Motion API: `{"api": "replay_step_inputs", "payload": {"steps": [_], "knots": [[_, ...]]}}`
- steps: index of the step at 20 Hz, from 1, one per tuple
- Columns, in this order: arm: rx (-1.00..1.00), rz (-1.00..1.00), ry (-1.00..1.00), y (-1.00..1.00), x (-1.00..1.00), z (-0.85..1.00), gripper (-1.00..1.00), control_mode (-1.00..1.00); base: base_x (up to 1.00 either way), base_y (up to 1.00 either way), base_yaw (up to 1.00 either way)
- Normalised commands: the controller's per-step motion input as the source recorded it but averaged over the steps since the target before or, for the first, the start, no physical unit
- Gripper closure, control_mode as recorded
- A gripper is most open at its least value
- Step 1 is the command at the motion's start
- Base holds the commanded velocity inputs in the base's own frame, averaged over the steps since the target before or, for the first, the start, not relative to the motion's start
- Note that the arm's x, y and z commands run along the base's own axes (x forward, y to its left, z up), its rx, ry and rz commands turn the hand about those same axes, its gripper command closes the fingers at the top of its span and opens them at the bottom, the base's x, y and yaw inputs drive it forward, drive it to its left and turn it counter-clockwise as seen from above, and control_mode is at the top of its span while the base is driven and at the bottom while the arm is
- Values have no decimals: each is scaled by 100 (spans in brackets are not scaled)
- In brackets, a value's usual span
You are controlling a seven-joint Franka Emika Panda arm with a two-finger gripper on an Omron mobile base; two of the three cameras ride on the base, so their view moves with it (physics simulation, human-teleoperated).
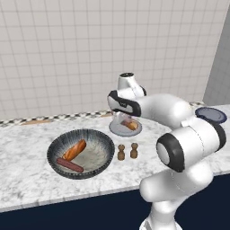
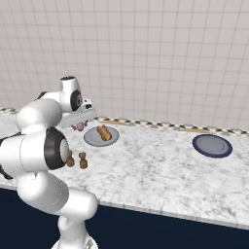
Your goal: Place one bun and one sausage from the bowl on each plate.
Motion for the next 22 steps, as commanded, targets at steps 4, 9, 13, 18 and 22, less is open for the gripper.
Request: {"api": "replay_step_inputs", "payload": {"steps": [4,9,13,18,22], "knots": [[0,3,4,-13,81,-73,100,-100,0,0,0],[0,8,0,0,52,-99,100,-100,0,0,0],[0,8,-1,0,20,-27,100,-100,0,0,0],[0,1,-7,-10,45,-1,100,-100,0,0,0],[0,0,-4,-4,21,-13,100,-100,0,0,0]]}}
